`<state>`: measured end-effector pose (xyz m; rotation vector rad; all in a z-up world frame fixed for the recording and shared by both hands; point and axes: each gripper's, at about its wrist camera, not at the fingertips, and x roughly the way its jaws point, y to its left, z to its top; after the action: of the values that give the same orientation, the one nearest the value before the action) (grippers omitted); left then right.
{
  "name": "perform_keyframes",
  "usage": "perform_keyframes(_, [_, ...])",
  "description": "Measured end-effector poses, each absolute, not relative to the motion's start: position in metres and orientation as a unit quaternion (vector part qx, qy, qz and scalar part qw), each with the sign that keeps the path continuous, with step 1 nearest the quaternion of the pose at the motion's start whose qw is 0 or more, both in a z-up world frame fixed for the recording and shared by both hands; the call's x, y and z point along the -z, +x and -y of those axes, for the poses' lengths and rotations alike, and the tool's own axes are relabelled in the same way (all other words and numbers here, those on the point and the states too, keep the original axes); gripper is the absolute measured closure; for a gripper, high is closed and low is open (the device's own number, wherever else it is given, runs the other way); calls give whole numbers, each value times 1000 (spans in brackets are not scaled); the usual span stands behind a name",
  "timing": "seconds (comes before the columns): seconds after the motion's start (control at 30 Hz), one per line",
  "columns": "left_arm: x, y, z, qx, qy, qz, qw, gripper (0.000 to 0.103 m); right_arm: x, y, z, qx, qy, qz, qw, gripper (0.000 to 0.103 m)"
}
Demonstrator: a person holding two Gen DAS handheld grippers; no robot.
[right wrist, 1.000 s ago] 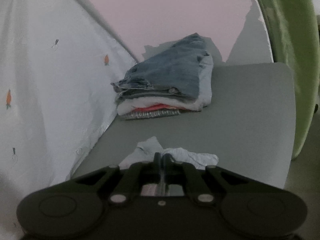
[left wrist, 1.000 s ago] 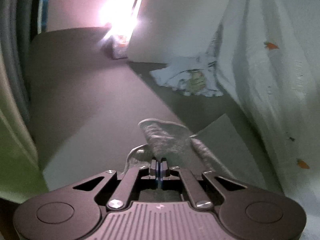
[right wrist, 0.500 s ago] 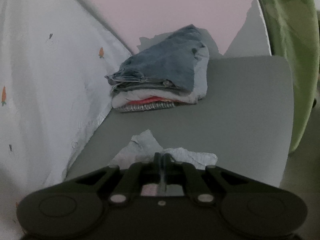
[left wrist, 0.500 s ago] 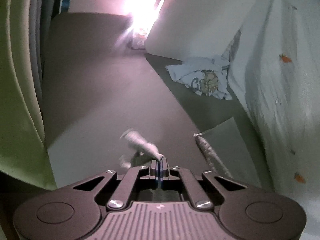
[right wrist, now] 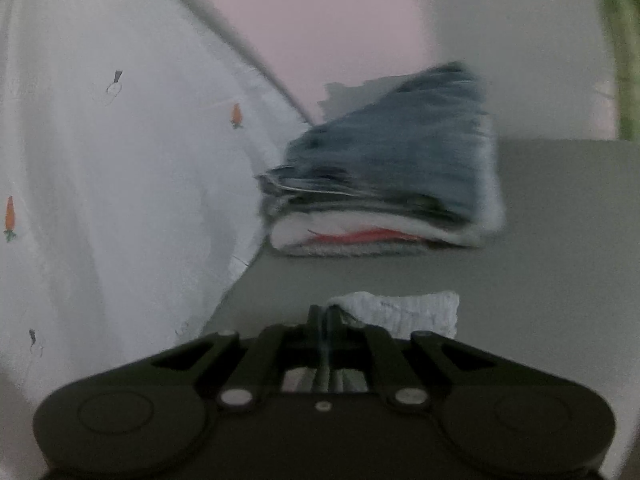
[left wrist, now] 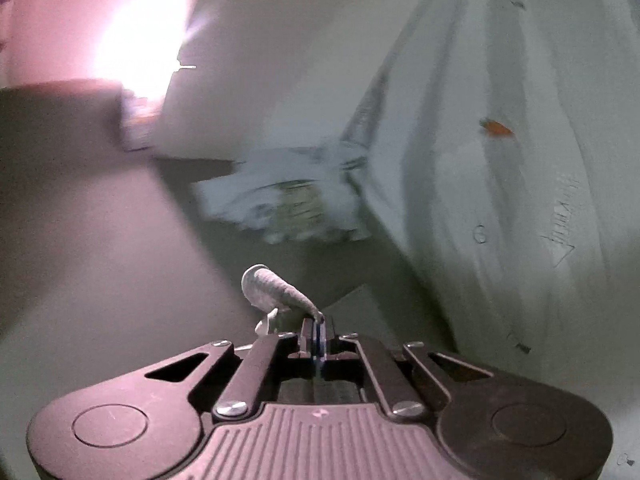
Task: Fold clothes
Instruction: 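Open both tools and release the folded garment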
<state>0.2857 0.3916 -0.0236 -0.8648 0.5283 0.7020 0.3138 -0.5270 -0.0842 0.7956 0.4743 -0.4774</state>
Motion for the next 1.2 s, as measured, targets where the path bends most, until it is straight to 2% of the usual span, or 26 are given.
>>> perform_keyframes(0.13, [50, 406, -393, -321, -370, -292, 822, 101, 96, 424, 517, 225, 337, -280, 870, 98])
perform_keyframes(0.17, [64, 437, -392, -320, -350, -315, 822, 97, 102, 450, 512, 234, 320, -300, 868, 93])
perform_keyframes(0.2, [77, 467, -392, -319, -330, -338, 822, 95, 108, 468, 506, 246, 307, -312, 865, 84])
perform_keyframes(0.27, [103, 512, -388, -320, -294, -381, 816, 89, 117, 494, 494, 262, 292, -323, 862, 80])
perform_keyframes(0.3, [112, 521, -386, -312, -291, -388, 817, 81, 119, 497, 485, 260, 292, -321, 863, 59])
perform_keyframes(0.37, [124, 530, -381, -300, -286, -394, 821, 71, 120, 493, 462, 254, 281, -315, 870, 35])
perform_keyframes(0.47, [131, 510, -375, -292, -275, -387, 830, 54, 123, 472, 415, 233, 202, -331, 892, 36])
perform_keyframes(0.53, [136, 489, -373, -291, -266, -390, 832, 52, 131, 452, 376, 222, 133, -355, 898, 35])
perform_keyframes(0.63, [143, 448, -370, -293, -267, -401, 826, 50, 148, 420, 321, 189, 65, -396, 896, 27])
perform_keyframes(0.8, [156, 384, -359, -282, -297, -418, 811, 46, 168, 371, 239, 124, 7, -422, 898, 24])
perform_keyframes(0.97, [167, 364, -355, -269, -290, -430, 812, 45, 169, 332, 150, 35, -145, -382, 912, 26])
perform_keyframes(1.03, [171, 367, -353, -261, -273, -435, 817, 45, 167, 315, 117, -5, -216, -345, 913, 37])
perform_keyframes(1.1, [172, 375, -356, -253, -249, -430, 830, 45, 167, 302, 91, -33, -251, -327, 910, 60])
perform_keyframes(1.17, [172, 384, -360, -245, -224, -423, 843, 45, 167, 293, 72, -50, -248, -328, 910, 67])
perform_keyframes(1.2, [173, 390, -363, -238, -216, -421, 848, 45, 167, 289, 64, -56, -239, -332, 911, 68])
